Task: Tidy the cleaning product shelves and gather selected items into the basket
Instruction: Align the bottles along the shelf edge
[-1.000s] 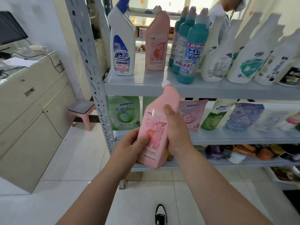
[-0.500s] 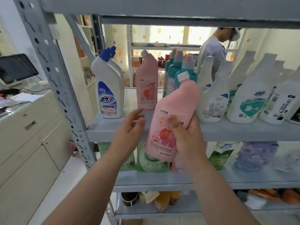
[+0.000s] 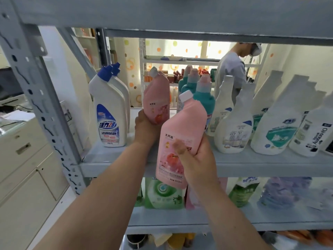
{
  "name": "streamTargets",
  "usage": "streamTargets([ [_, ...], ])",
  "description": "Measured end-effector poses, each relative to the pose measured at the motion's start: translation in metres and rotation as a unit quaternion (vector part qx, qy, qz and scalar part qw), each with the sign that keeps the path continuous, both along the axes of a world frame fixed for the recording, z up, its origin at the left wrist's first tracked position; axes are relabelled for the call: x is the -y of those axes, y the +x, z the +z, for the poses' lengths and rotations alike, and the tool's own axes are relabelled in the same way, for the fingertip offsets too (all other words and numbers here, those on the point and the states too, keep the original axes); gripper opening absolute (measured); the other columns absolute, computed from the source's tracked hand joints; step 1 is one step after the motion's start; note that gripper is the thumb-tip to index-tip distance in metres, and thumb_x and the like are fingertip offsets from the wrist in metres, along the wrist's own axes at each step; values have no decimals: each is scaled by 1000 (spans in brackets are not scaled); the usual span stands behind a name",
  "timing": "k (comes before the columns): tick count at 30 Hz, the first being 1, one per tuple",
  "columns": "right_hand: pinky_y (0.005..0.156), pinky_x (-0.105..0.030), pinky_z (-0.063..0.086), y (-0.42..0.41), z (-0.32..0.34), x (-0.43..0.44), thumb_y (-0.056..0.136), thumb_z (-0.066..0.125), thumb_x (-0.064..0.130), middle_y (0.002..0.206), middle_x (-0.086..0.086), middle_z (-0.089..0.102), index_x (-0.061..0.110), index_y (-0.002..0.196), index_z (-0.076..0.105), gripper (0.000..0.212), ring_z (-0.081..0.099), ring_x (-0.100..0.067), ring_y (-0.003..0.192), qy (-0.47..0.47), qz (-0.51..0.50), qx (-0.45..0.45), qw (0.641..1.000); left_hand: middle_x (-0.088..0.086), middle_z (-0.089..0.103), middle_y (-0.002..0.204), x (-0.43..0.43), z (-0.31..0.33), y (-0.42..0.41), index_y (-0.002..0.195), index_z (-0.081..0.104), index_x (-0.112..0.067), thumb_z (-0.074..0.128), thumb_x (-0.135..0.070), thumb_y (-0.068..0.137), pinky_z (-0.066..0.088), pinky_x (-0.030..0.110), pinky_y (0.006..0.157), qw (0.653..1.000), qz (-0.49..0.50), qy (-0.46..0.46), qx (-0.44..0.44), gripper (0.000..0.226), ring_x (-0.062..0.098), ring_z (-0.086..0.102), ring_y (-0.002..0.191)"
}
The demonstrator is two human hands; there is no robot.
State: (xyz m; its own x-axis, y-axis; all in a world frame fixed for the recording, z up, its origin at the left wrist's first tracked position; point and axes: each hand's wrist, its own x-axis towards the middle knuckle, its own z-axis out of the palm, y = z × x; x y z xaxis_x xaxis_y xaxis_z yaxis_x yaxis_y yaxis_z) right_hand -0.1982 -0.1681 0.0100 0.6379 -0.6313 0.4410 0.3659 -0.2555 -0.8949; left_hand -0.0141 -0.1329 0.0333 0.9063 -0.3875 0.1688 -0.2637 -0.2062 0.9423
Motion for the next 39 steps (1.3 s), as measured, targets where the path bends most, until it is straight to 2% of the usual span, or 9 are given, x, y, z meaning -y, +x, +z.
streamTargets([
  [3, 78, -29, 62, 1, -5, -1, 71, 77, 76, 108, 13, 75, 58, 105, 60, 42, 74, -9, 99, -4, -9, 5, 1000, 15, 55, 125, -2, -9, 3, 123, 48, -7, 80, -42, 77, 44, 36, 75, 998, 12, 39, 43, 66, 24, 55, 90],
  [6, 84, -42, 62, 0, -10, -3, 76, 77, 68, 109, 9, 75, 55, 106, 60, 37, 74, -13, 101, -4, -14, 2, 1000, 6, 58, 119, -15, -20, 3, 121, 45, -15, 80, -40, 80, 43, 33, 71, 997, 13, 49, 59, 59, 22, 55, 91],
  [11, 80, -32, 63, 0, -11, -8, 79, 76, 61, 110, 11, 74, 53, 109, 60, 35, 73, -9, 101, -11, -22, 7, 1000, -18, 53, 92, -57, -41, -14, 115, 36, -29, 80, -34, 83, 36, 15, 53, 993, 16, 34, 116, 55, 0, 52, 76],
  [19, 75, -20, 59, 26, 0, -24, 86, 77, 50, 108, 19, 73, 48, 110, 58, 31, 72, -3, 97, -4, -52, 24, 998, -24, 59, 106, -117, -50, -8, 118, 36, -39, 79, -31, 86, 45, 8, 61, 994, -20, 6, 110, 55, -9, 58, 91],
  [23, 77, -16, 55, 51, 8, -22, 91, 74, 49, 108, 18, 70, 44, 113, 53, 31, 67, 5, 99, -39, -95, 11, 995, -19, 66, 106, -142, -52, 5, 118, 42, -35, 81, -28, 85, 55, 19, 73, 995, -20, -20, 98, 52, -2, 67, 95],
  [27, 75, -7, 44, 84, 11, -20, 97, 67, 43, 109, 22, 60, 35, 123, 46, 34, 59, 14, 97, -65, -133, -10, 989, -30, 65, 103, -156, -51, 7, 111, 45, -49, 79, -35, 74, 55, 10, 64, 993, -20, -54, 101, 52, -8, 66, 93],
  [30, 90, -18, 48, 106, 11, -18, 101, 60, 42, 124, 10, 60, 28, 139, 44, 44, 59, -2, 111, -97, -133, -41, 986, -28, 66, 103, -159, -51, 10, 107, 45, -56, 75, -42, 68, 55, 11, 64, 992, -26, -68, 101, 51, -4, 68, 91],
  [33, 113, -37, 42, 127, 13, -18, 105, 54, 37, 151, 1, 47, 31, 158, 24, 61, 47, -17, 136, -143, -105, -88, 980, -24, 67, 104, -158, -51, 15, 104, 47, -63, 75, -40, 69, 56, 13, 64, 991, -39, -85, 97, 50, 0, 70, 92],
  [39, 112, -29, 28, 156, 2, -21, 105, 52, 24, 167, 7, 17, 49, 156, -10, 85, 33, -12, 140, -158, -25, -173, 972, -20, 70, 104, -155, -57, 19, 107, 51, -60, 74, -34, 70, 60, 22, 66, 988, -41, -113, 93, 51, 4, 71, 93],
])
